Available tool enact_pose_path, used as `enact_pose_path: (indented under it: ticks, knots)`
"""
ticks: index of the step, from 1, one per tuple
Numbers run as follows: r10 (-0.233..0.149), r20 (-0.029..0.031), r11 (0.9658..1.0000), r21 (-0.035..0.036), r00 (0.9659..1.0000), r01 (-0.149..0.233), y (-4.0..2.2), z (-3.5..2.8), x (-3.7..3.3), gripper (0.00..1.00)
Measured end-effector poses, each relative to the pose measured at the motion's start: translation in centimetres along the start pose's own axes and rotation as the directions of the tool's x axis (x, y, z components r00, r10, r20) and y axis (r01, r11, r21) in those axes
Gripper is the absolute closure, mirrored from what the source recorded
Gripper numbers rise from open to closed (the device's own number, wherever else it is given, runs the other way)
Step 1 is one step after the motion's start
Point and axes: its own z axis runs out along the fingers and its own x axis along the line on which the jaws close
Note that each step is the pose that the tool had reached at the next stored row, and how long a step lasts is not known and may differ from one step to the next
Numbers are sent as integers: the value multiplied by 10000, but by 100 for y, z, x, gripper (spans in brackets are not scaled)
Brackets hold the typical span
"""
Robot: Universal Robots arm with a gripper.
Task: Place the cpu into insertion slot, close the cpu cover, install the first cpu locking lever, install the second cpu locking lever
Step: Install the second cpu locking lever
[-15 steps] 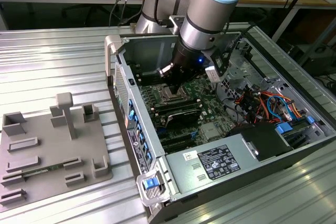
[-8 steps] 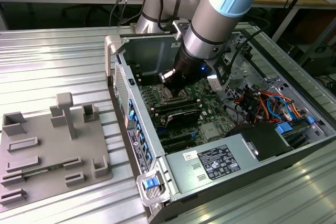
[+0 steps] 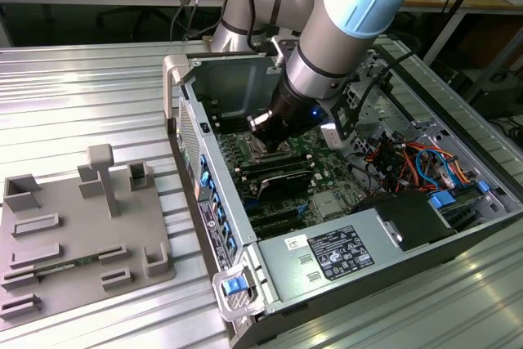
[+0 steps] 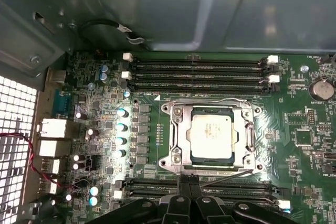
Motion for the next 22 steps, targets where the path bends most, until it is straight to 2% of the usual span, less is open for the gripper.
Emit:
enact_pose_path:
  ticks: [6,12,20,22]
  knots:
    - [258,-184,9997,-28,9995,-259,-8,33,4,89]
    - [355,-210,9993,-134,9991,-358,-13,64,4,89]
    - [395,-216,9990,-184,9990,-399,-25,131,39,89]
    - [417,-216,9989,-218,9989,-422,-28,148,40,89]
